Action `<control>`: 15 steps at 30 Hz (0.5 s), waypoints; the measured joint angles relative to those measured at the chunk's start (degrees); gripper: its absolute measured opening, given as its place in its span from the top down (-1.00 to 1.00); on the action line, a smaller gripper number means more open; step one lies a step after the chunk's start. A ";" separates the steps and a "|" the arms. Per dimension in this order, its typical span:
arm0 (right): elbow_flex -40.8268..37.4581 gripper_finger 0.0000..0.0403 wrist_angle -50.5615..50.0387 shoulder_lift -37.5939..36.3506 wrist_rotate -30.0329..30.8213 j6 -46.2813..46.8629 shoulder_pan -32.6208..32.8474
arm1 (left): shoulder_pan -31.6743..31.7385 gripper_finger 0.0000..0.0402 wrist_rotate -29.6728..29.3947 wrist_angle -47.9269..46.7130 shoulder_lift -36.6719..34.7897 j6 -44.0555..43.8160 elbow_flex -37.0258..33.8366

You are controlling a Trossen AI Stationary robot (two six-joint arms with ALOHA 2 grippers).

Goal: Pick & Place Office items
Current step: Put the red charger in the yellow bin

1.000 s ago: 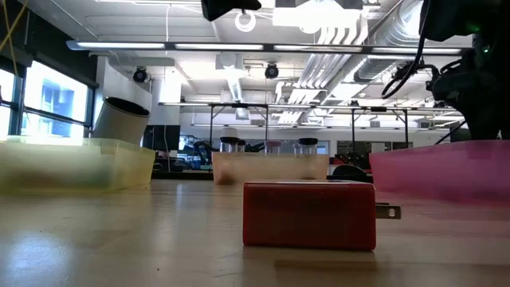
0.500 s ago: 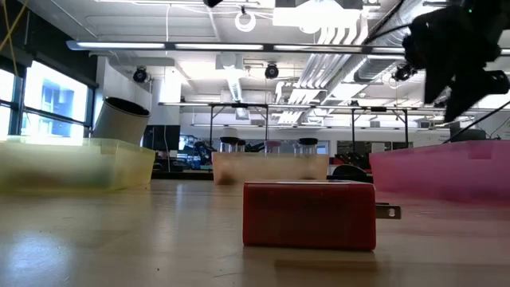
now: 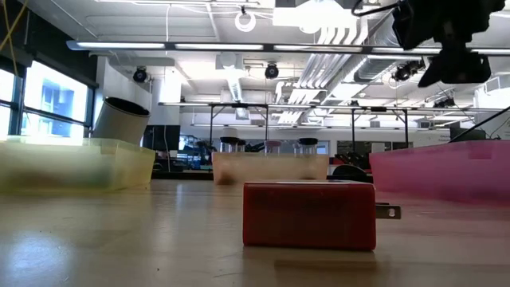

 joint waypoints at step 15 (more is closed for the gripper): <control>0.00 -0.26 12.01 0.02 11.32 0.48 13.98 | -8.92 -0.55 -2.87 1.54 8.69 -2.52 -0.02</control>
